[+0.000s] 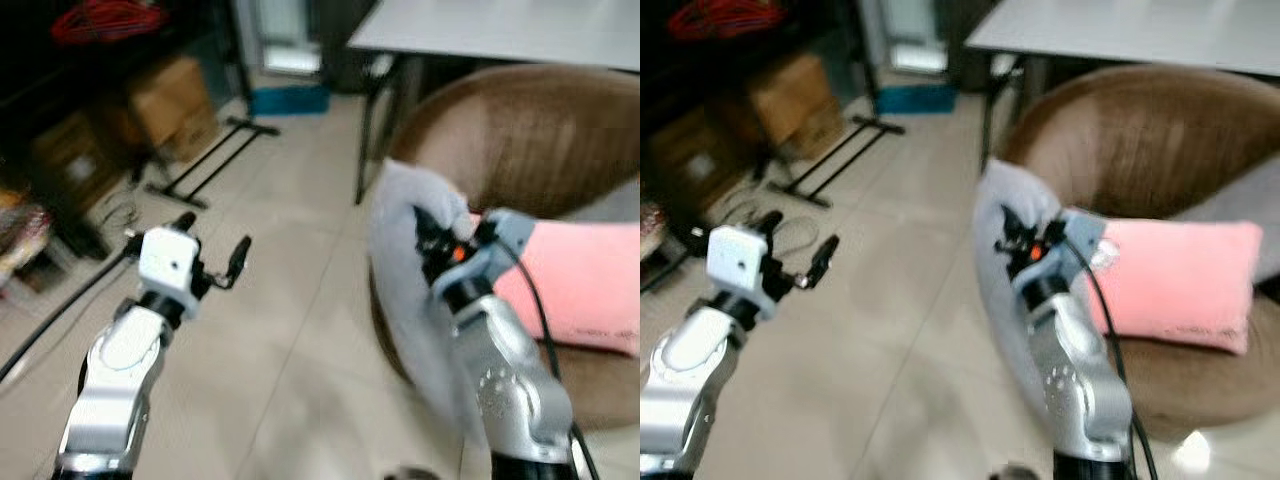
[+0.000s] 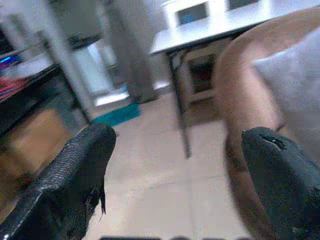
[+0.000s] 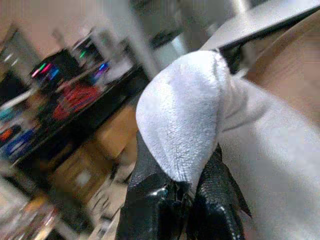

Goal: Move the pillow to the sofa from floor

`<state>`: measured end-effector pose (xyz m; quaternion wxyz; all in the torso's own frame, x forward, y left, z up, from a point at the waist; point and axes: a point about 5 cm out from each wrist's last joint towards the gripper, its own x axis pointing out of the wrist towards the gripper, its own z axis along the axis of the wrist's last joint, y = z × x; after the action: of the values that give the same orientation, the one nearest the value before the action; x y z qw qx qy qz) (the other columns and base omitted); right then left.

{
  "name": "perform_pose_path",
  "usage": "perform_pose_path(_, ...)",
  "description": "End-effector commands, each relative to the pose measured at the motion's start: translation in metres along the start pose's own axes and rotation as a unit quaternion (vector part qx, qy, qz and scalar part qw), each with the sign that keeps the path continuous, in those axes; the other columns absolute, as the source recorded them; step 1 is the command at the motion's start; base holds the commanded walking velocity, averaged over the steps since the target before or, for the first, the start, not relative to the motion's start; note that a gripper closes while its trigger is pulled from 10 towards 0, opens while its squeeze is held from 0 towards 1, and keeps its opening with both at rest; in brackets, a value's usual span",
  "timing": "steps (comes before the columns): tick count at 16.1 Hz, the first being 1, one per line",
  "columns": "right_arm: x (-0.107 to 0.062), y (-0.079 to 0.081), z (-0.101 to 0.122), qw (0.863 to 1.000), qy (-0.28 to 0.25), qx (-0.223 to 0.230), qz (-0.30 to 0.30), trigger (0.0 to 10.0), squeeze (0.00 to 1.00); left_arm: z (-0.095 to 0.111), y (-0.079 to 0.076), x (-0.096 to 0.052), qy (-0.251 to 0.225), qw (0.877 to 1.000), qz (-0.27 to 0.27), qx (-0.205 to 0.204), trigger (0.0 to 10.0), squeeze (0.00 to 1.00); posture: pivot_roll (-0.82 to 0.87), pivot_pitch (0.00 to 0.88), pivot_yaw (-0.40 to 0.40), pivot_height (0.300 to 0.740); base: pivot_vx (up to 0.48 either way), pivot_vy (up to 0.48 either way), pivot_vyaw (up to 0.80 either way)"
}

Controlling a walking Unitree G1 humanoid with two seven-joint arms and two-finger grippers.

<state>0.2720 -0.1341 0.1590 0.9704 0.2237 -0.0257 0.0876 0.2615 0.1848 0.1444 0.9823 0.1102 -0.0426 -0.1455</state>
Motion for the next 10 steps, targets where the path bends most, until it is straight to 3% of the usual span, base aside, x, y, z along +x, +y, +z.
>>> perform_pose_path(1, 0.001, 0.002, 0.015, 0.999, -0.032, 0.002, 0.007, 10.0, 0.0, 0.001, -0.006, 0.001, -0.002, 1.0, -0.017, -0.004, 10.0, 0.19, -0.06, 0.005, 0.087, 0.74, 0.368, 0.0, -0.8)
perform_pose_path(10, 0.013, 0.014, 0.06, 0.994, -0.102, 0.005, 0.025, 10.0, 0.0, 0.002, -0.007, -0.001, 0.0, 0.999, -0.045, 0.011, 10.0, 0.19, -0.05, 0.0, 0.078, 0.74, 0.368, 0.0, -0.8)
